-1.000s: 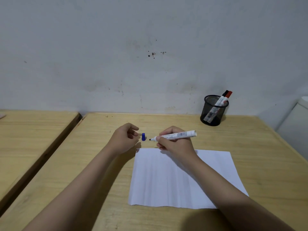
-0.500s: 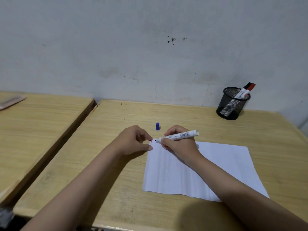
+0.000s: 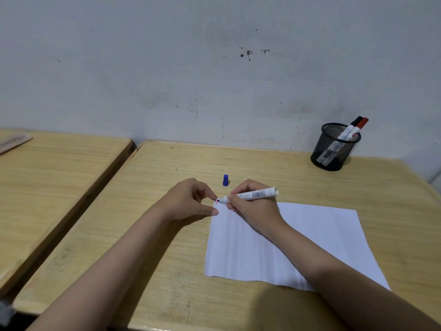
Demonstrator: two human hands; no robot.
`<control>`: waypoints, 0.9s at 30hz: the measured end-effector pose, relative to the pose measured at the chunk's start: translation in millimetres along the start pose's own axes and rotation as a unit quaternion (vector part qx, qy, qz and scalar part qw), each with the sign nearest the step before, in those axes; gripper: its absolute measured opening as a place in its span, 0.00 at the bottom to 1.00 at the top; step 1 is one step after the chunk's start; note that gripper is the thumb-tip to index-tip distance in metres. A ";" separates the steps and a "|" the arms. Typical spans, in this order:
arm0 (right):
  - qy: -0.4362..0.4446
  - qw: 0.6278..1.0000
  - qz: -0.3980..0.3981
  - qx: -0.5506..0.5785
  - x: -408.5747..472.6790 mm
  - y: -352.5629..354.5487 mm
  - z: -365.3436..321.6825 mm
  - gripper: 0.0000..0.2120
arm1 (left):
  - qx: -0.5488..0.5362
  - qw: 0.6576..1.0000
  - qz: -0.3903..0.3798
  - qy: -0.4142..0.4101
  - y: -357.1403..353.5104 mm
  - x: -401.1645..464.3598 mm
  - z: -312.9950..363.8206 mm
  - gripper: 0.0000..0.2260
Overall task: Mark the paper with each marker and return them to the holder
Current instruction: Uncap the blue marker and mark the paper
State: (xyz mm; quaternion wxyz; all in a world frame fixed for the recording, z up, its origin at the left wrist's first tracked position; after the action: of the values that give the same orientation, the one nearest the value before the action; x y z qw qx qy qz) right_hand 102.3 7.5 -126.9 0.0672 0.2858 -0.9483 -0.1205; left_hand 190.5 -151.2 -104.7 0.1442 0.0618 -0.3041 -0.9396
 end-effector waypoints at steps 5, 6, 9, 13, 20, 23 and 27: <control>-0.002 1.000 0.009 -0.016 -0.6 0.5 -0.7 0.08 | -0.007 1.000 0.000 0.000 0.3 0.4 -0.2 0.13; -0.002 1.000 0.010 -0.018 -0.6 0.3 -0.9 0.07 | -0.009 1.000 0.000 0.000 0.1 0.3 -0.3 0.13; -0.002 1.000 0.010 -0.028 -0.4 -0.4 -2.3 0.06 | -0.009 1.000 -0.003 0.000 -0.4 0.5 -0.7 0.13; -0.013 1.000 0.002 -0.026 -0.6 -1.2 -4.3 0.09 | -0.012 1.000 -0.007 0.002 -0.3 1.6 -2.3 0.13; -0.031 0.999 -0.025 -0.009 -2.0 -1.3 -7.8 0.09 | -0.010 1.000 -0.012 0.004 -0.3 3.3 -3.5 0.14; -0.032 0.999 -0.032 -0.004 -2.3 -1.2 -7.5 0.10 | -0.014 1.000 -0.013 0.003 -0.3 2.6 -3.2 0.13; -0.029 0.999 -0.027 0.002 -0.7 -0.2 -5.1 0.08 | -0.010 1.000 -0.013 0.004 0.0 3.2 -3.7 0.13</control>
State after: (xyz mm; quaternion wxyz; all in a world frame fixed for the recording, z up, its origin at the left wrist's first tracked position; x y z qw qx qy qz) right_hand 103.9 6.8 -122.1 0.0358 0.3081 -0.9420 -0.1281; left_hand 188.3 -154.2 -107.7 0.1334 0.0684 -0.2933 -0.9442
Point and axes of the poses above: each hand's wrist, its own x-axis towards the middle knuckle, its own y-axis out of the back of the hand, z = x × y, the point moved 4 cm from there along x, towards the middle knuckle, and after that the axes turned 9 degrees about -x, right-handed, at the moved point
